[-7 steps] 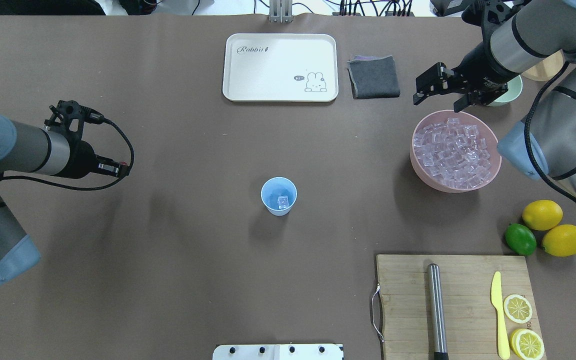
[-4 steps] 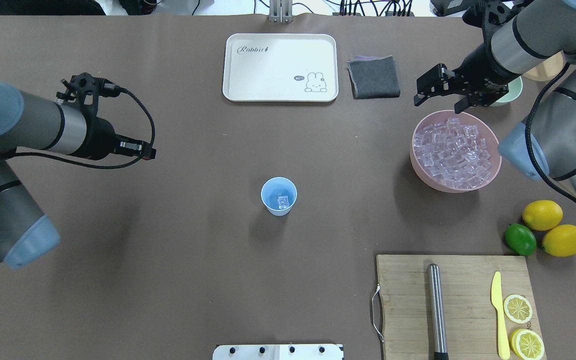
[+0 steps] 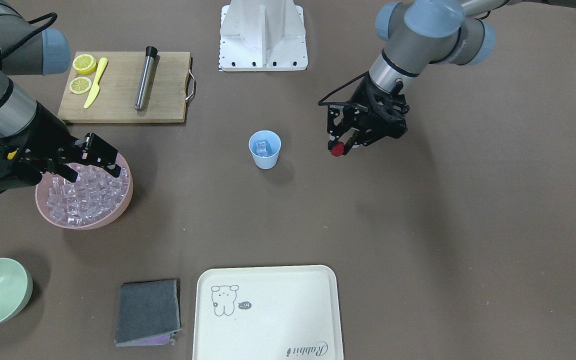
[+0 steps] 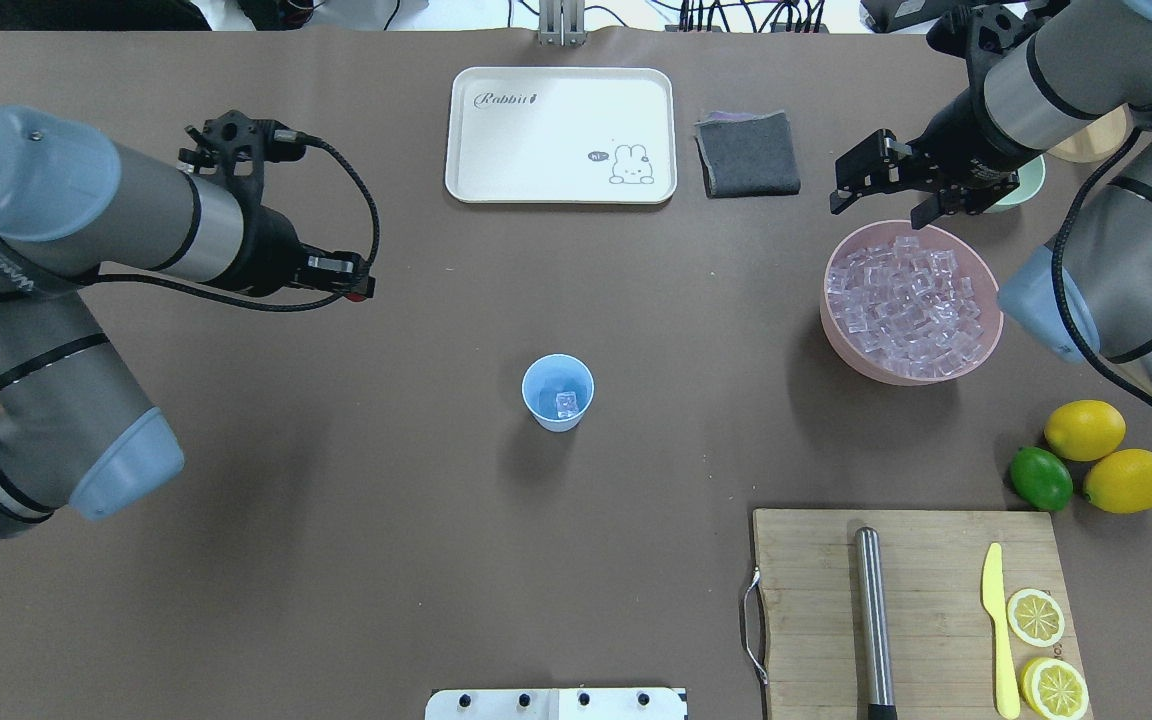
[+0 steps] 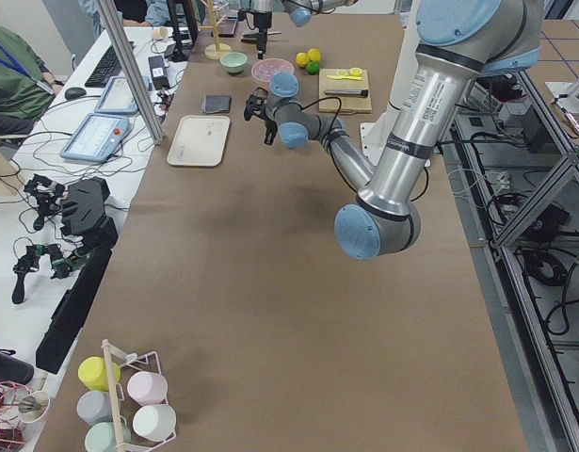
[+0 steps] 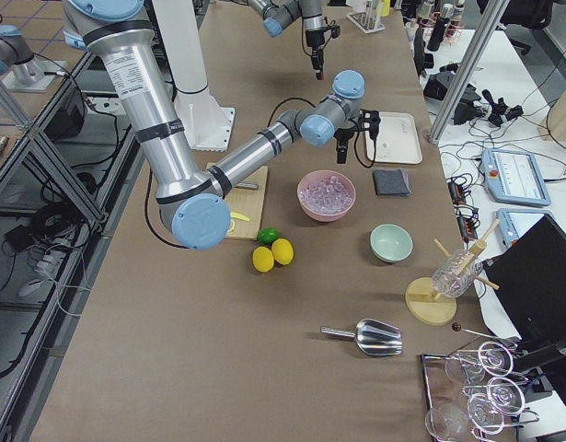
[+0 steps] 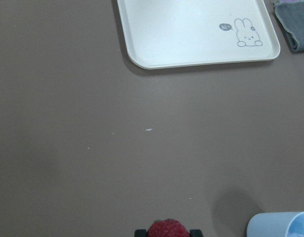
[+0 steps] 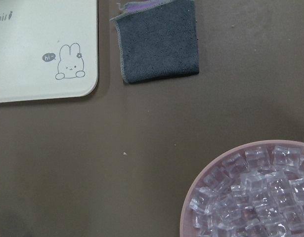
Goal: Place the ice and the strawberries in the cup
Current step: 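Lift the strawberry and carry it over the blue cup with the left gripper, then open the left gripper to drop the strawberry into the cup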
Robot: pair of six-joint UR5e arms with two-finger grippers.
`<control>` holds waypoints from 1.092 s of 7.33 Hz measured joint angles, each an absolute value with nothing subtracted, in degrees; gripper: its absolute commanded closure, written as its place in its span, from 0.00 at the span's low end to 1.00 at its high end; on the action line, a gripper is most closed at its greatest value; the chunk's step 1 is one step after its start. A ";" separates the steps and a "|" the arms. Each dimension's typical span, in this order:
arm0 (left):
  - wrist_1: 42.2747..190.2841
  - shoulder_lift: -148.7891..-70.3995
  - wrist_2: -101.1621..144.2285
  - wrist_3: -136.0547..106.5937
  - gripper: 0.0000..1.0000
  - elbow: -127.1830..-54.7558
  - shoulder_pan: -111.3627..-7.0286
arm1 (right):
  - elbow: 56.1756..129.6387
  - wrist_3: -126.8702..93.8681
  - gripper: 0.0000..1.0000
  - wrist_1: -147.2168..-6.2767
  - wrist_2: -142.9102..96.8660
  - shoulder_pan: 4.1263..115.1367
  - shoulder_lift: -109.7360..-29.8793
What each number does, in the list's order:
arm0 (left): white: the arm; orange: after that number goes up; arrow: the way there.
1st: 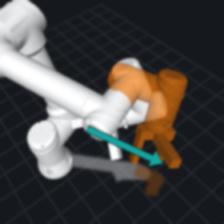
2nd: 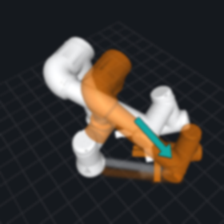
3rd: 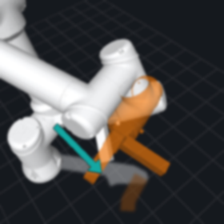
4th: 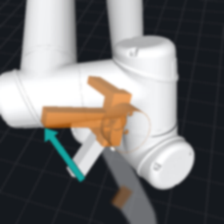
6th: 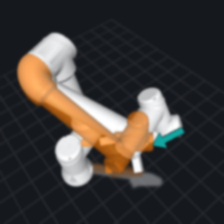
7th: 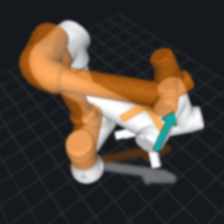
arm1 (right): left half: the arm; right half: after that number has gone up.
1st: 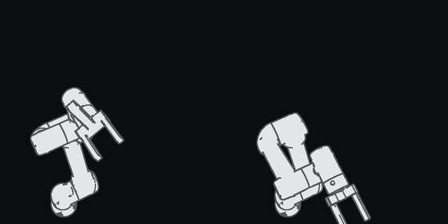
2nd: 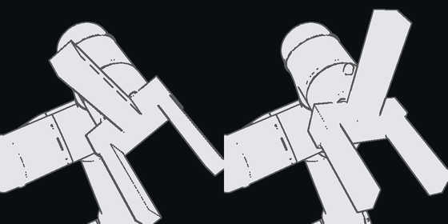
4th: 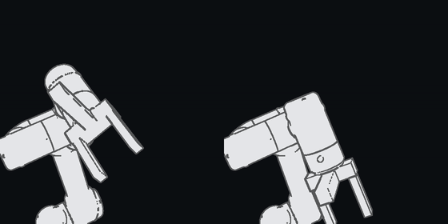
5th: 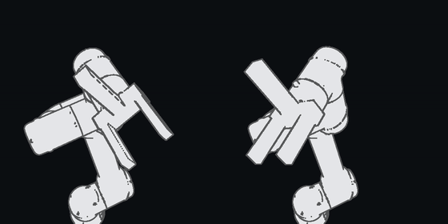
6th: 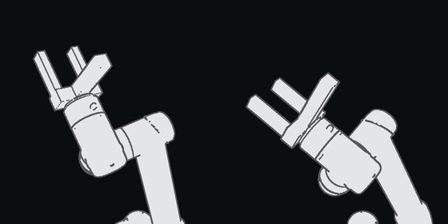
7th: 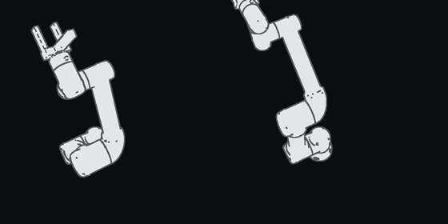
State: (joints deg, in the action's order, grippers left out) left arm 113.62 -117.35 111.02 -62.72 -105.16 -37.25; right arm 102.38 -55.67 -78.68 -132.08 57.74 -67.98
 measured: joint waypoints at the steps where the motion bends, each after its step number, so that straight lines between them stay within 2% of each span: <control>1: 113.40 -119.70 107.52 -65.46 1.00 -104.84 -33.10 | 102.38 -55.66 0.00 -78.67 -132.04 57.74 -68.00; 3: 113.25 -124.29 102.39 -70.16 1.00 -102.96 -27.05 | 102.29 -55.60 0.00 -78.66 -131.96 57.74 -67.98; 8: 113.71 -126.54 100.31 -71.30 1.00 -98.72 -25.84 | 102.34 -55.70 0.00 -78.66 -131.90 57.67 -67.82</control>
